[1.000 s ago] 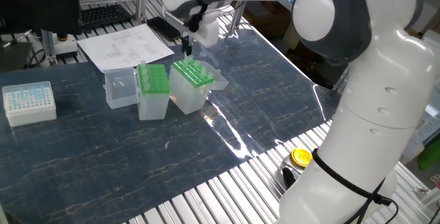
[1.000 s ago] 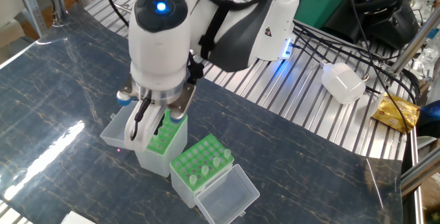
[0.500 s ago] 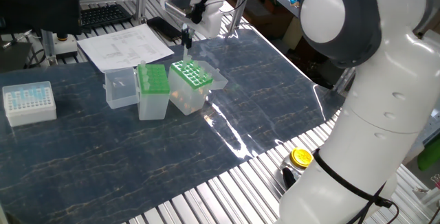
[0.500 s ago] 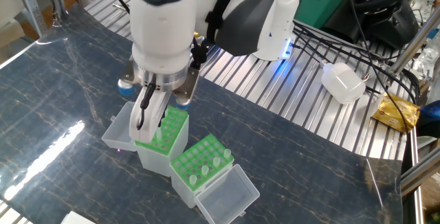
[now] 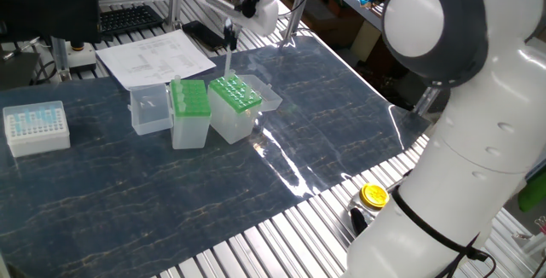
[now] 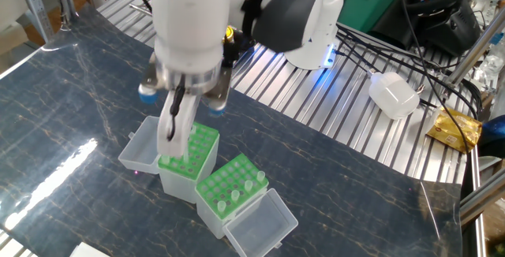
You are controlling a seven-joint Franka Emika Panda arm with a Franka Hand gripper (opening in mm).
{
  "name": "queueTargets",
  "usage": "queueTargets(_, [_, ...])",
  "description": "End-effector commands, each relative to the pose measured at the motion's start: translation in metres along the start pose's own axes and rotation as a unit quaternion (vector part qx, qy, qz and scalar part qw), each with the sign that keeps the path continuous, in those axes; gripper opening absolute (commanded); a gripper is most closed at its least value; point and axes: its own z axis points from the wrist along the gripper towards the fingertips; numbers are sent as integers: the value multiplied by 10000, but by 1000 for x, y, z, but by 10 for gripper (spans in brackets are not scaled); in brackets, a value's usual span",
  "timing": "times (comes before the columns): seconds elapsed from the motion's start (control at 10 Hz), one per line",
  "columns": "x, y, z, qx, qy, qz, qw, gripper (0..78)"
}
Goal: Transfer all large pipette tips from one holder to another
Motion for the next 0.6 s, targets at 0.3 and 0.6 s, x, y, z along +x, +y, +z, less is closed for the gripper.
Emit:
queueTargets(0.3, [13,9,-41,-130,84,-389,9991,12])
queueTargets(0.6, [18,11,-48,-147,140,-329,9993,12])
